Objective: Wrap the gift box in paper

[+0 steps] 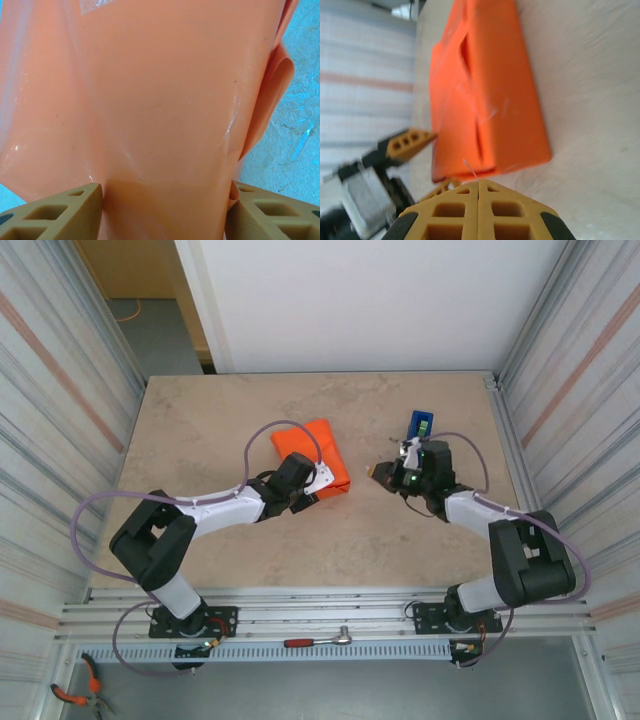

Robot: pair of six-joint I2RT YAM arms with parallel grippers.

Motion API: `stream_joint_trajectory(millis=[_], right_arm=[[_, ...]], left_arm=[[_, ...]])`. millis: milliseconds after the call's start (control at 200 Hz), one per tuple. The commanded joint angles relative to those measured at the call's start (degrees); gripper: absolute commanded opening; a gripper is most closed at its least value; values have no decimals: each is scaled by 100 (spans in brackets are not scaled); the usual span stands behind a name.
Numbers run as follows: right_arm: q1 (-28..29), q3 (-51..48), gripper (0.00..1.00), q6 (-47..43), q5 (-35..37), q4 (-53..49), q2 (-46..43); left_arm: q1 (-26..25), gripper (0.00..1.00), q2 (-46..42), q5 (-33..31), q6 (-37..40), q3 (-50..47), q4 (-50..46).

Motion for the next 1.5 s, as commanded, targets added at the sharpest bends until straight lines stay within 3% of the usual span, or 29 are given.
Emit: stream_joint_trajectory(millis=[0, 521, 1102, 1493], right_arm=[[465, -287, 0, -395, 472, 225, -208], [1847, -772, 0, -667, 1344, 1923, 166], [2110, -693, 0, -365, 1652, 3413, 1332], [2128, -537, 0, -320, 1676, 3571, 1586]], left_arm=[[35, 61, 129, 30, -87, 47, -310], [28, 62, 112, 27, -81, 38, -311], [20, 62, 125, 27, -71, 35, -325], [11, 61, 132, 9, -66, 29, -334]])
